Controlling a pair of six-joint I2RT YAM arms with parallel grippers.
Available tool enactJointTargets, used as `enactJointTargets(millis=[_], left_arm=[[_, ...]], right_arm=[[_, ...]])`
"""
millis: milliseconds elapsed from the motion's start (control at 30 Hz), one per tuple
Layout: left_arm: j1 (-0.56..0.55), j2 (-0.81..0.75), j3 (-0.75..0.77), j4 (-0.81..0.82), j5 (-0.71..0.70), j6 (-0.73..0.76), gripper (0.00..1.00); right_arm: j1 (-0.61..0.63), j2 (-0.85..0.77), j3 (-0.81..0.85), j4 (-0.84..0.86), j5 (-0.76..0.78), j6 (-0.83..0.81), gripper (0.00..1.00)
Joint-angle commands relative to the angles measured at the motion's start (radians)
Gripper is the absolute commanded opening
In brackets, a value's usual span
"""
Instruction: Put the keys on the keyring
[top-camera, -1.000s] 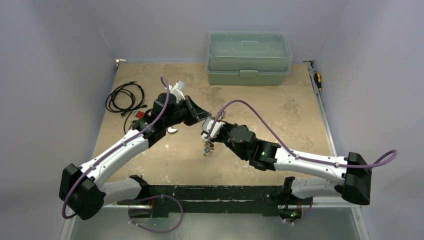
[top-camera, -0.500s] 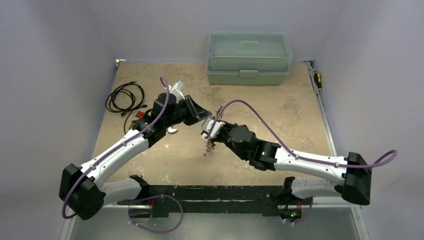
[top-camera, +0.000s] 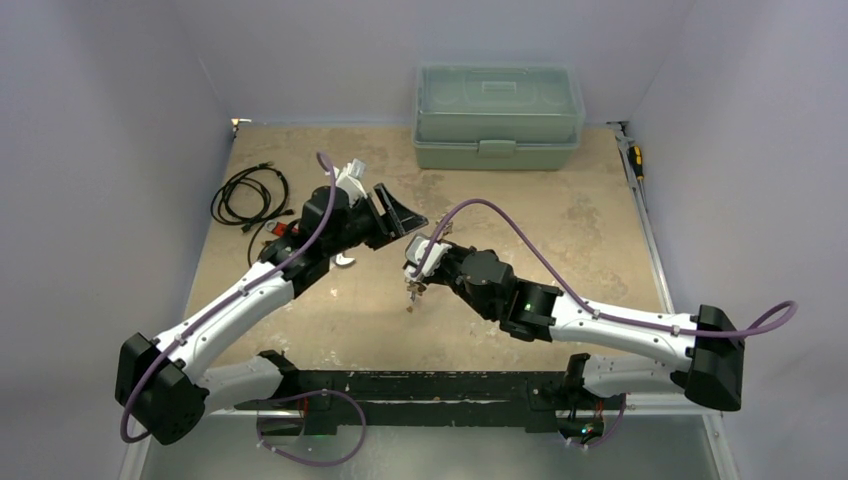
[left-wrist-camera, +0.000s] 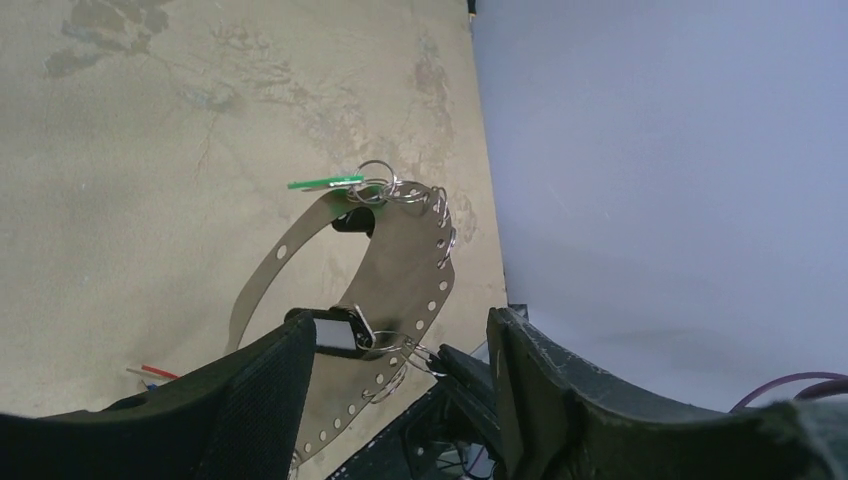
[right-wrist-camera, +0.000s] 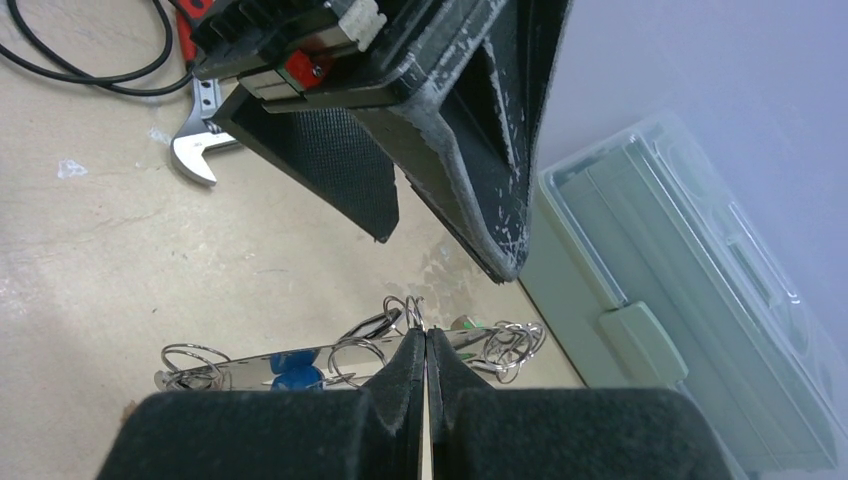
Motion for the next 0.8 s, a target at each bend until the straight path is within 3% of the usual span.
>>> enactJointTargets(millis=[0, 367, 633, 767], left_arm=[[0.001, -0.067, -0.016, 0.075, -0.056, 0.108, 0.61], [0.001, -0.193, -0.117, 0.243, -0.208, 0.398, 0.57], [0.001, -0.283, -0.172, 0.347, -0.104, 0.621, 0.56], [0.002, -0.344, -0.205, 0.433, 0.090, 0.728, 0.55]], right_arm=[[-0.004, -0.054, 0.062, 0.041, 0.026, 0.015, 0.00], [-0.004, -0.102, 0.035, 0.040, 0.032, 0.034, 0.00], [-0.004, -0.189, 0.002, 0.040, -0.007, 0.067, 0.00], [-0.004, -0.237, -0.010, 0.038, -0.066, 0.092, 0.00]])
